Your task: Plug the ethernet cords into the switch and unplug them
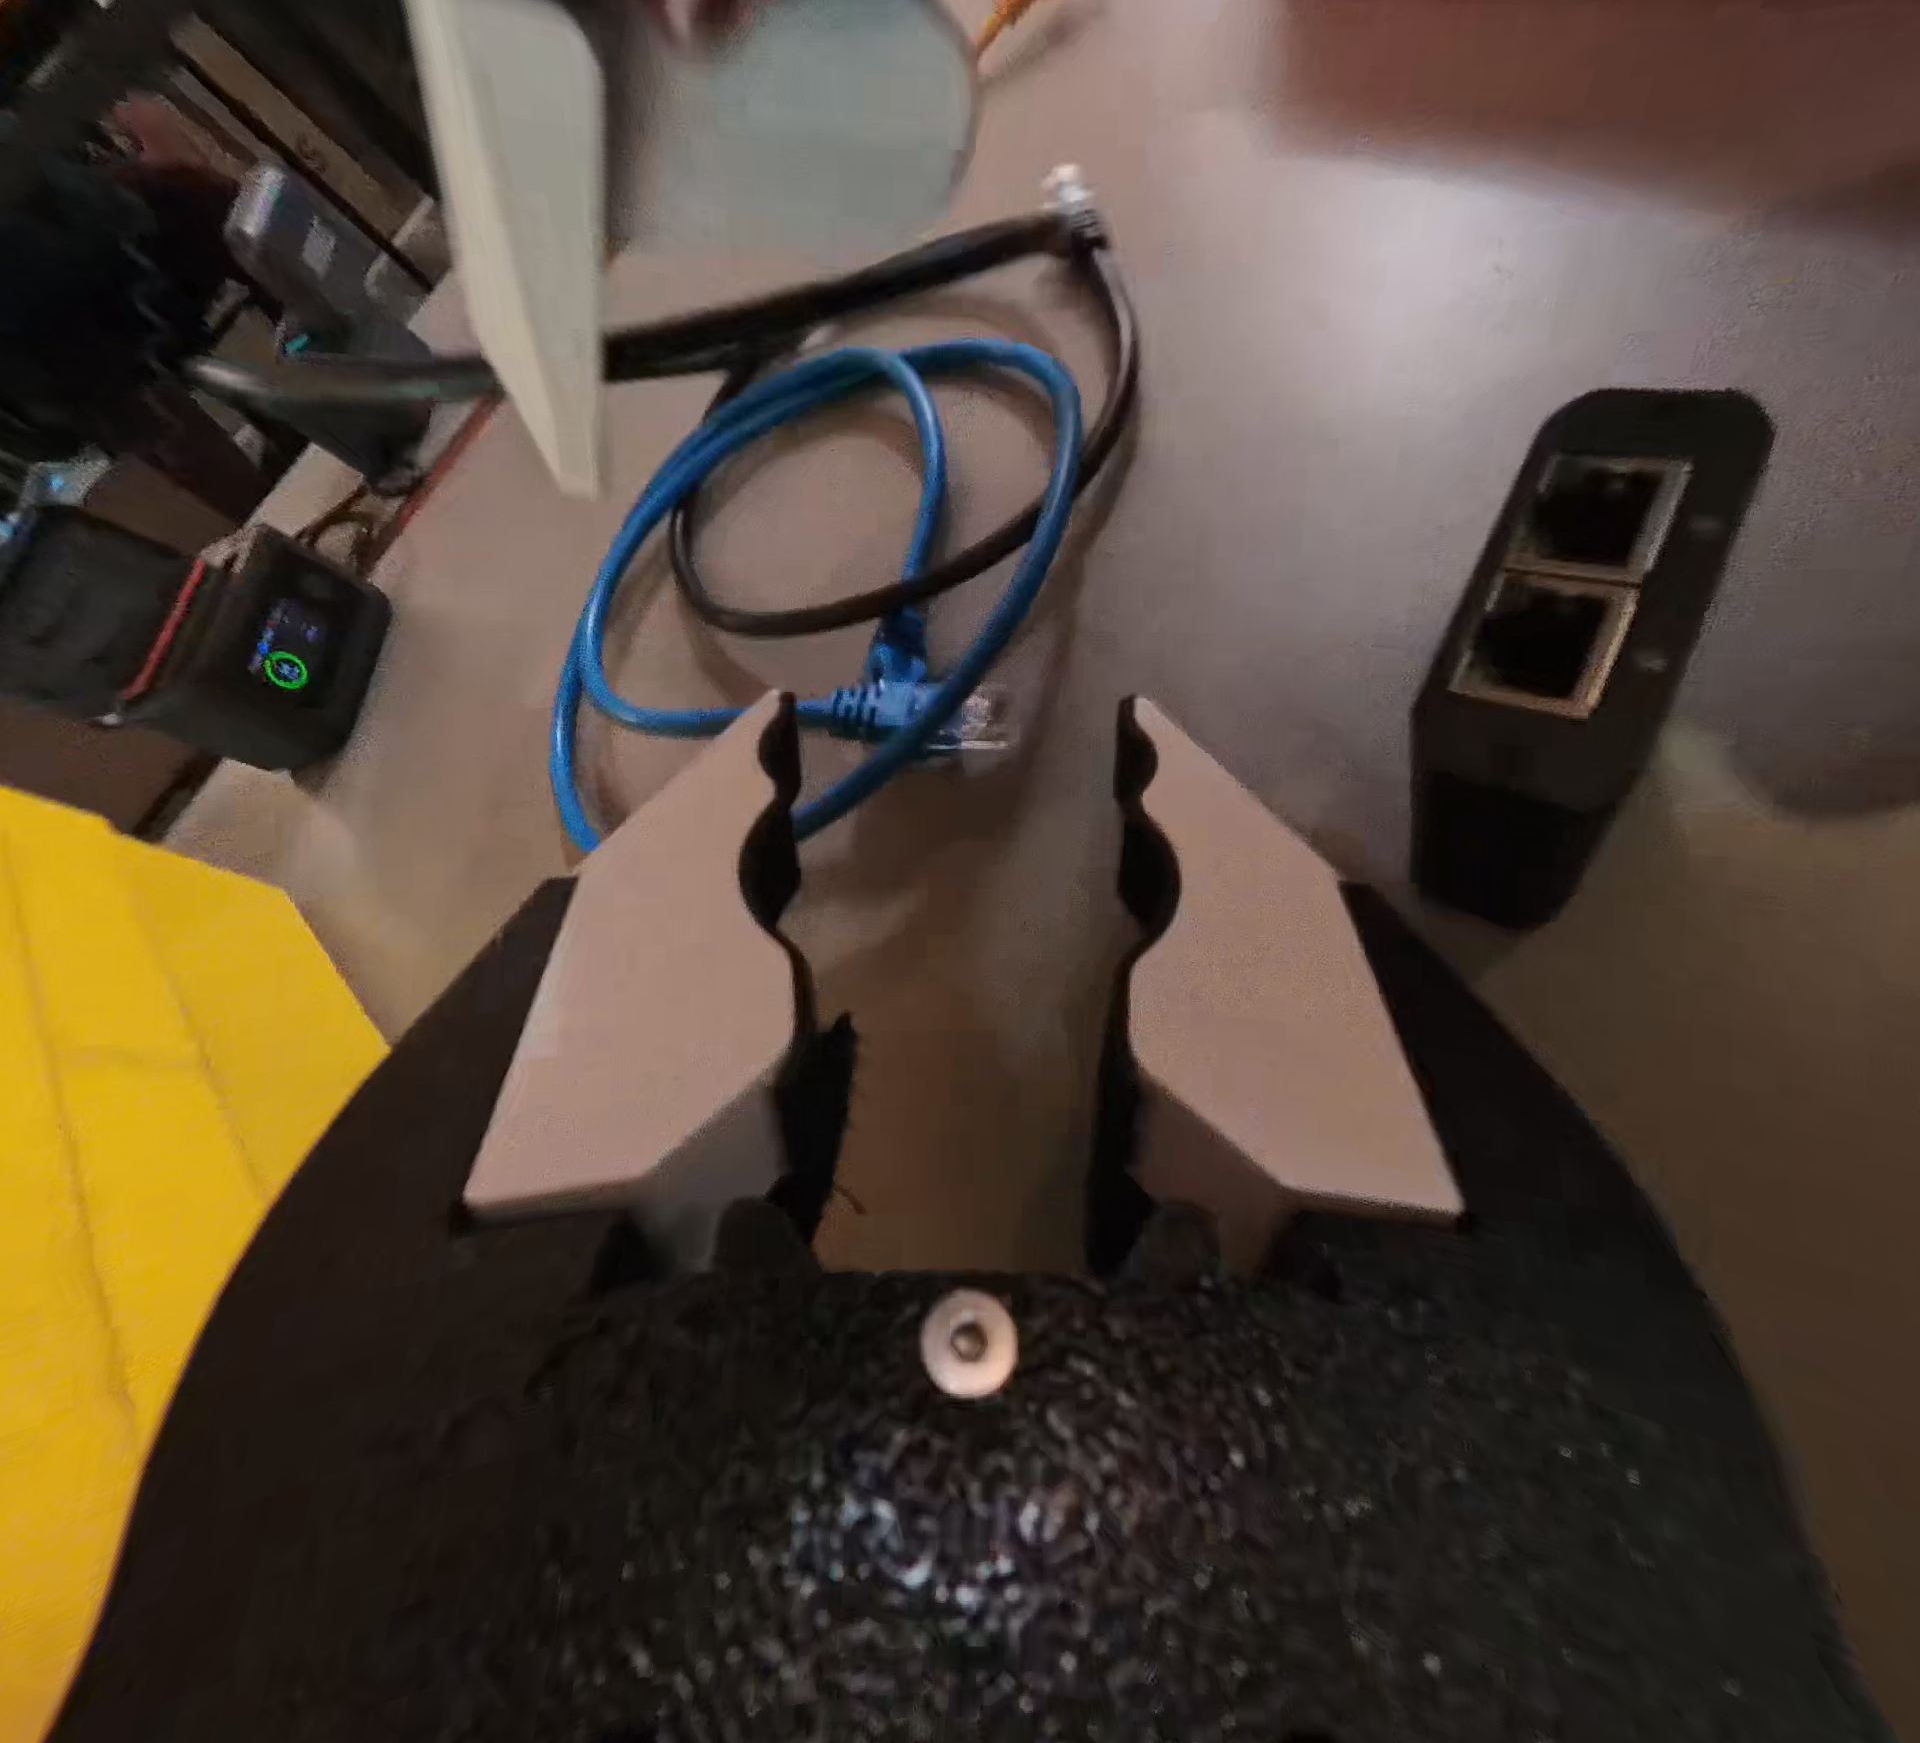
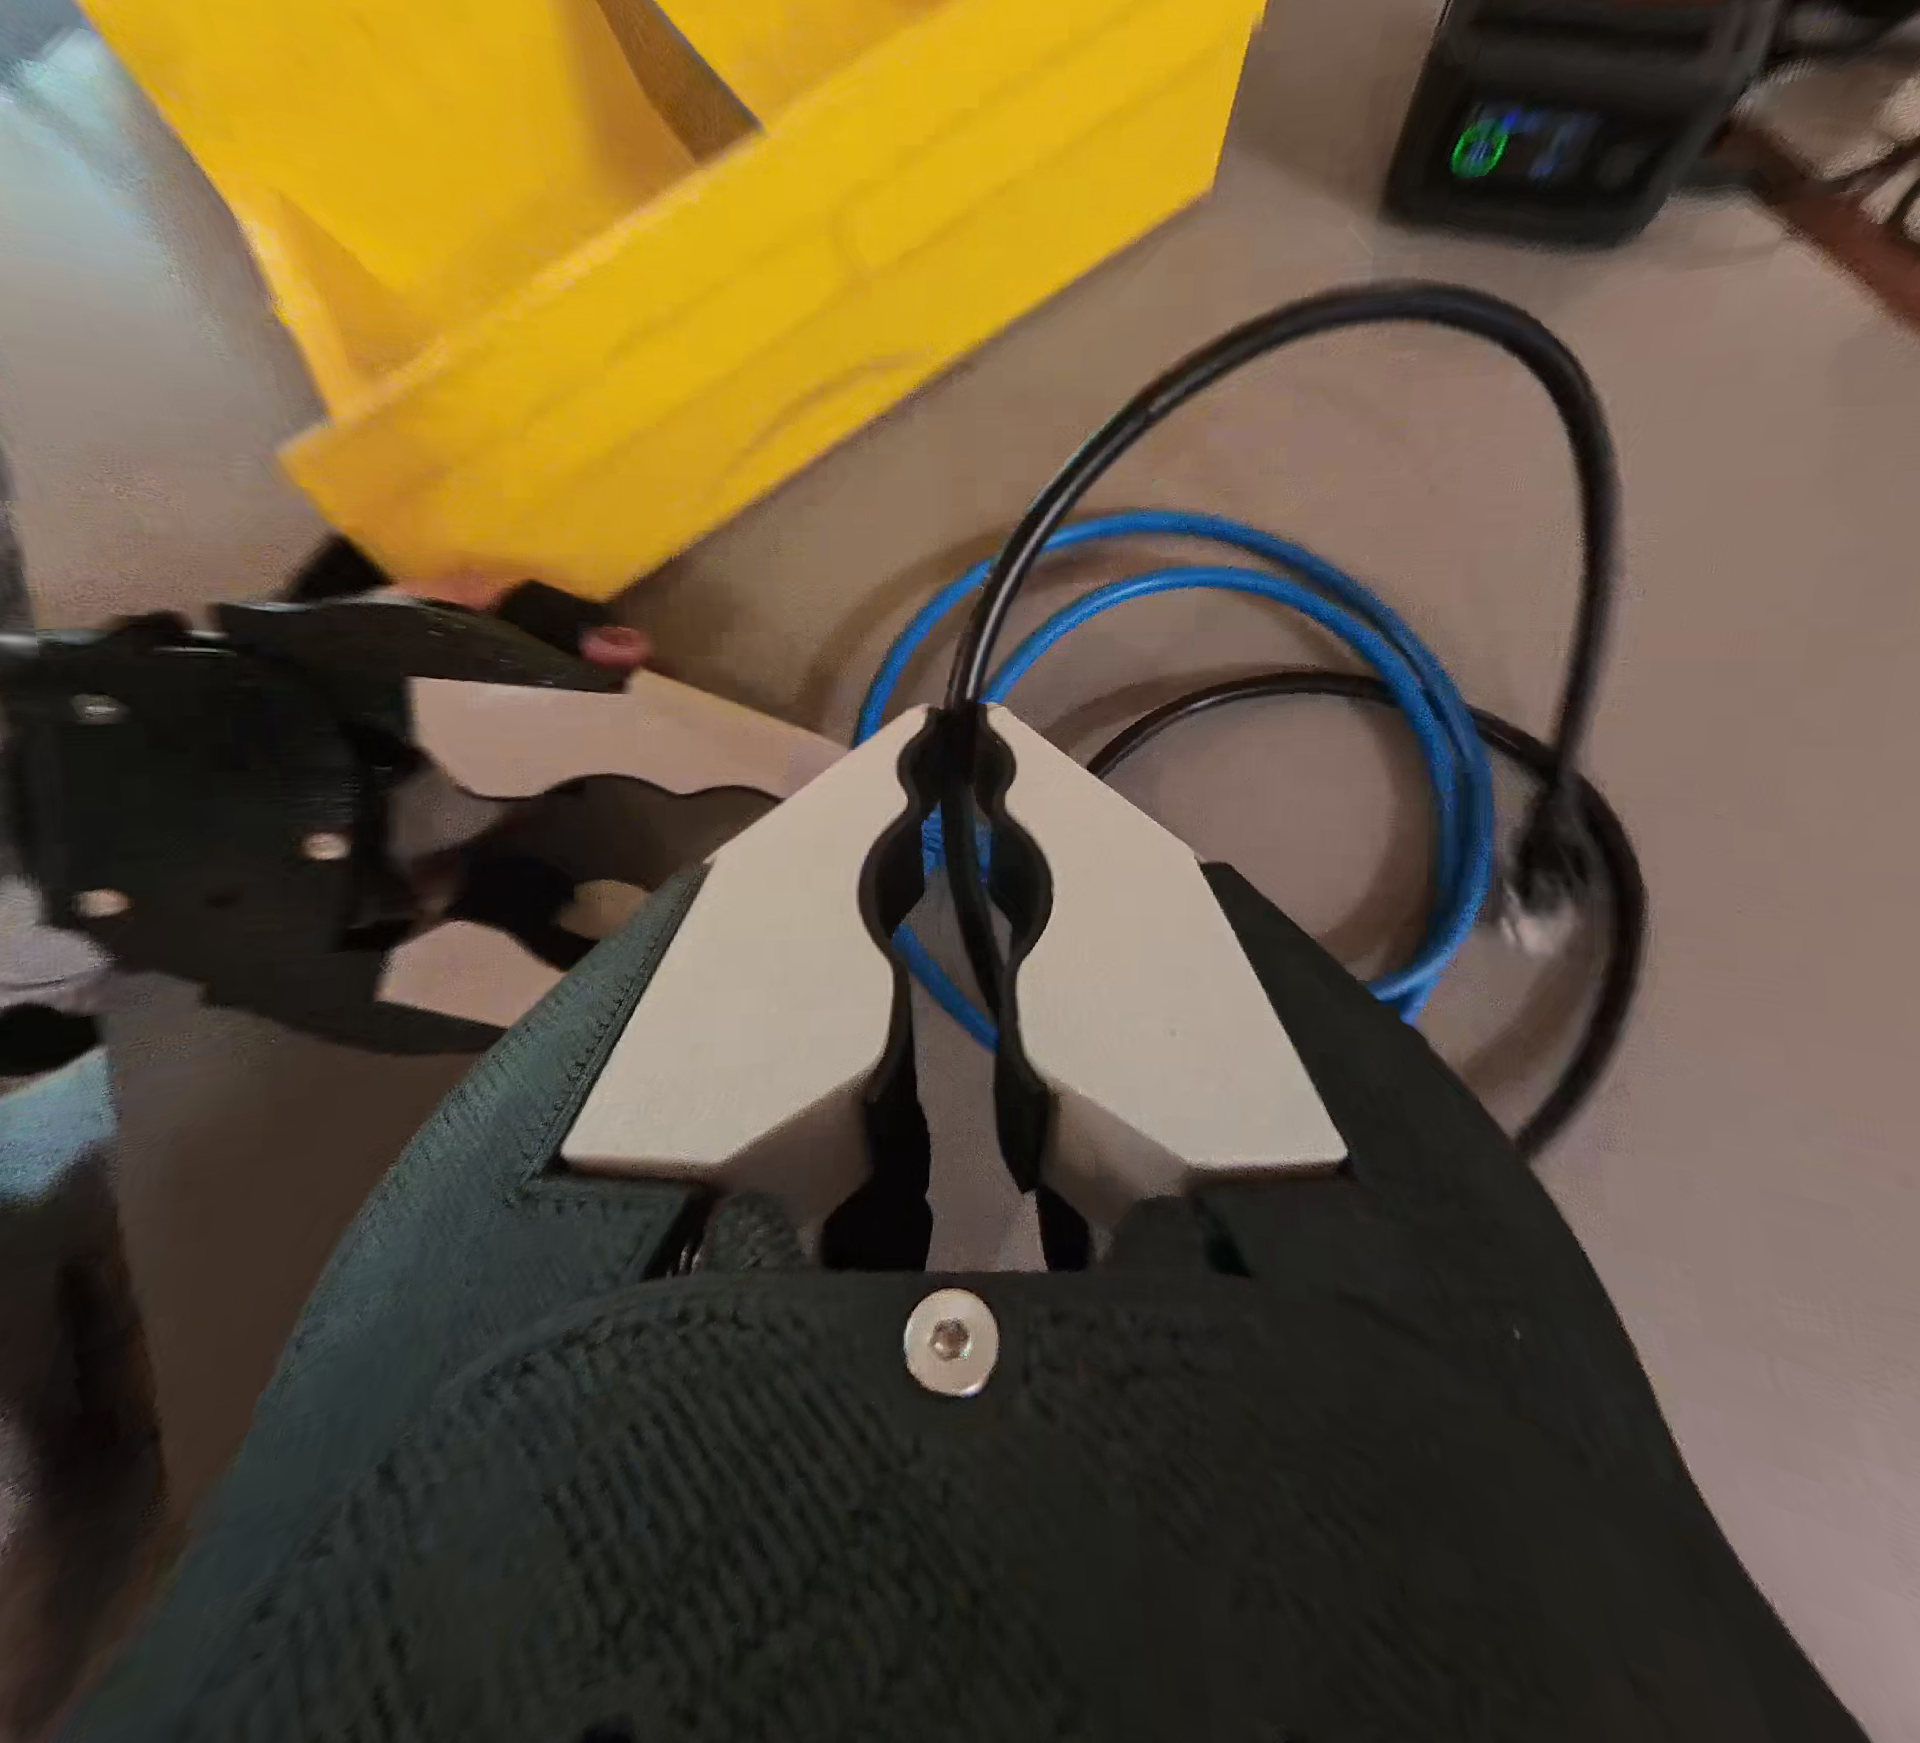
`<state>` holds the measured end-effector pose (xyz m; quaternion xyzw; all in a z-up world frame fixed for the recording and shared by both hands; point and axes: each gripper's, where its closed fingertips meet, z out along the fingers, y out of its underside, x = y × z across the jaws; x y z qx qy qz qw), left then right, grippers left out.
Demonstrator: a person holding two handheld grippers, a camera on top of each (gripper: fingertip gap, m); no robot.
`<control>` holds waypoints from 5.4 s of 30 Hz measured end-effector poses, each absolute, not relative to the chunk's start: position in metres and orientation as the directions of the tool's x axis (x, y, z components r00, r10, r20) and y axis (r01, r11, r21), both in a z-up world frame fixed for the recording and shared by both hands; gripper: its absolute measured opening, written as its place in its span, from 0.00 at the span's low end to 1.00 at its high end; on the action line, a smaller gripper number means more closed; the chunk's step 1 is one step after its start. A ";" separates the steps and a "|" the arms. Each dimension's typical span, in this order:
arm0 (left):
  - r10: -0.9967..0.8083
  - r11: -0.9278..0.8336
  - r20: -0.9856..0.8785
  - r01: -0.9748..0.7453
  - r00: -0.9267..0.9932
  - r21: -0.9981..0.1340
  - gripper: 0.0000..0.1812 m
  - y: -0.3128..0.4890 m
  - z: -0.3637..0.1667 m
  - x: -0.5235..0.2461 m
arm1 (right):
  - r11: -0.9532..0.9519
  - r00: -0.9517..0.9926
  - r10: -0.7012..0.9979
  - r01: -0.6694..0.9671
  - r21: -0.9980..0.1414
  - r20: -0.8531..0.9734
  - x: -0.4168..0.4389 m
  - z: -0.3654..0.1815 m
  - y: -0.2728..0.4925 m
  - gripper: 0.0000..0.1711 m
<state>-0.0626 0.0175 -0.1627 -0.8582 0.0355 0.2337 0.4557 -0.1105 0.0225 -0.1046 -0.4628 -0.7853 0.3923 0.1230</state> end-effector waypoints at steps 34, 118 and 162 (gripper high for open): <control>0.530 -0.238 -0.264 -0.158 0.806 -0.958 0.02 -0.010 -0.058 -0.122 | 0.294 -0.156 0.952 0.225 -0.929 0.263 -0.042 0.070 0.165 0.02; 0.337 -0.344 0.014 0.137 0.941 -0.929 0.16 0.003 -0.100 -0.116 | 0.577 -0.226 0.815 0.229 -0.784 0.534 -0.153 0.167 0.125 0.02; -0.060 -0.241 -0.224 -0.232 0.973 -0.942 0.43 -0.032 -0.097 0.036 | 0.449 -0.731 0.675 0.298 -0.842 0.101 0.029 -0.144 -0.011 0.12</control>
